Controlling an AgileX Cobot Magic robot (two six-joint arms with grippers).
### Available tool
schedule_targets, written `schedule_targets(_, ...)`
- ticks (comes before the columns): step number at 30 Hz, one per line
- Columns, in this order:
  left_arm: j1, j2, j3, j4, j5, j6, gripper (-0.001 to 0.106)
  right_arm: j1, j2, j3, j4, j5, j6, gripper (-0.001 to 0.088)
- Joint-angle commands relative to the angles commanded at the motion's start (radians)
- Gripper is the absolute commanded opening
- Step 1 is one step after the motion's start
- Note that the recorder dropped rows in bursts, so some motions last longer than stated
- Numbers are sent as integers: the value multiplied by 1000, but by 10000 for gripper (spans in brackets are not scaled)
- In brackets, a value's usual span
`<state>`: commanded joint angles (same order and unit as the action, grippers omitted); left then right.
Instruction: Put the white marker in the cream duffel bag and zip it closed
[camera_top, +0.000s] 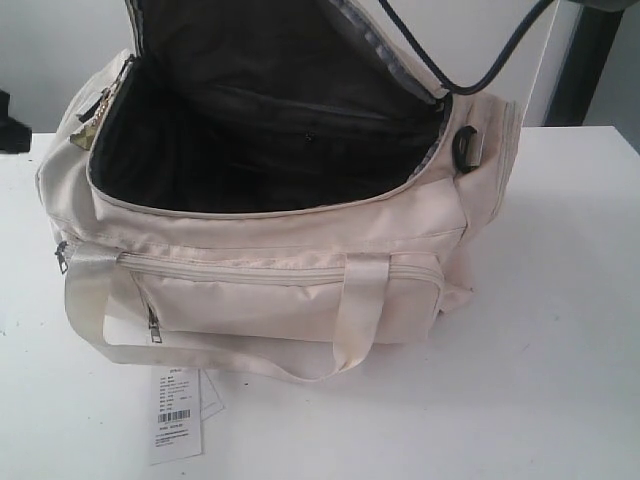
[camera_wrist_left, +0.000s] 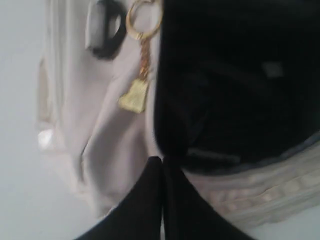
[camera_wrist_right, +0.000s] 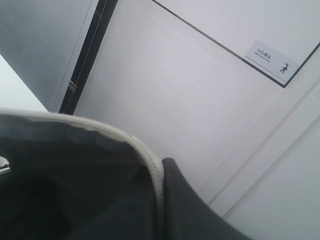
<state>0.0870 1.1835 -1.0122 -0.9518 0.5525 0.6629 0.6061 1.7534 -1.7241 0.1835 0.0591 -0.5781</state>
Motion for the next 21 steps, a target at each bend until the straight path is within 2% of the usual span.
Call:
schedule_targets(4, 60, 41, 4, -95, -28, 57, 0, 0, 0, 0, 0, 0, 0, 0)
schedule_targets(6, 67, 57, 4, -105, -66, 61, 0, 0, 0, 0, 0, 0, 0, 0)
schedule_targets(8, 67, 79, 4, -168, -81, 90, 0, 0, 0, 0, 0, 0, 0, 0)
schedule_targets(13, 67, 151, 4, -369, -96, 392, 0, 0, 0, 0, 0, 0, 0, 0)
schedule_targets(17, 67, 243, -18, -502, -119, 503, 2, 0, 0, 0, 0, 0, 3, 0)
schedule_targets(18, 67, 265, -29, -524, -112, 503, 16, 0, 0, 0, 0, 0, 15, 0)
schedule_targets(21, 67, 355, -86, -580, -20, 523, 172, 0, 0, 0, 0, 0, 15, 0)
